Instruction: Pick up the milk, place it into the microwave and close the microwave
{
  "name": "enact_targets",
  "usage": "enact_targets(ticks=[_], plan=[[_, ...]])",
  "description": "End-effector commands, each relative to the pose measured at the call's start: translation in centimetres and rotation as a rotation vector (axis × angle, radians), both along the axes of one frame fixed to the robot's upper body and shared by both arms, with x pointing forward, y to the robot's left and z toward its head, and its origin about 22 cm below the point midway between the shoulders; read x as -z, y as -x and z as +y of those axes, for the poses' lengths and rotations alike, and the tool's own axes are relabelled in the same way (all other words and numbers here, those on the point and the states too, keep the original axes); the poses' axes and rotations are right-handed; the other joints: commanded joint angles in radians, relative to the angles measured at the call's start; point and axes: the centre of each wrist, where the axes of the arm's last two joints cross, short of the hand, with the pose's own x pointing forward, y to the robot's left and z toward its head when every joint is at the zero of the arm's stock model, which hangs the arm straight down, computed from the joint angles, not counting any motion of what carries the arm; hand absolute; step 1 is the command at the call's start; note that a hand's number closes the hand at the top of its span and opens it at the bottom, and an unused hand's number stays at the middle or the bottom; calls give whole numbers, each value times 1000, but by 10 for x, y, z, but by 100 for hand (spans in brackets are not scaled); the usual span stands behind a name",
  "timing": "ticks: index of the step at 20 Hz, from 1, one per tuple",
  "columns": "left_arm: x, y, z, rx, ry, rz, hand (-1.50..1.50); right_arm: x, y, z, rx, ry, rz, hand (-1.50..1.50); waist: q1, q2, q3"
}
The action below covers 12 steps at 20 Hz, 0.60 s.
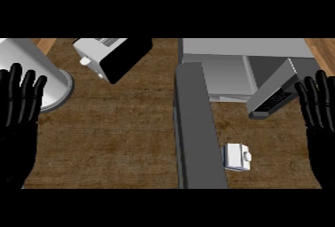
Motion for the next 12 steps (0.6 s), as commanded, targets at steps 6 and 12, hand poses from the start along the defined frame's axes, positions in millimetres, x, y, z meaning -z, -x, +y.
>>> enact_targets(ticks=[6, 12], plan=[[18, -7, 5, -24, -10, 19, -150, -19, 36, 69, -226, -21, -123, -150, -21, 20, 27], [27, 20, 30, -65, 68, 130, -150, -12, 70, 77, -282, 40, 2, -150, -18, 19, 28]])
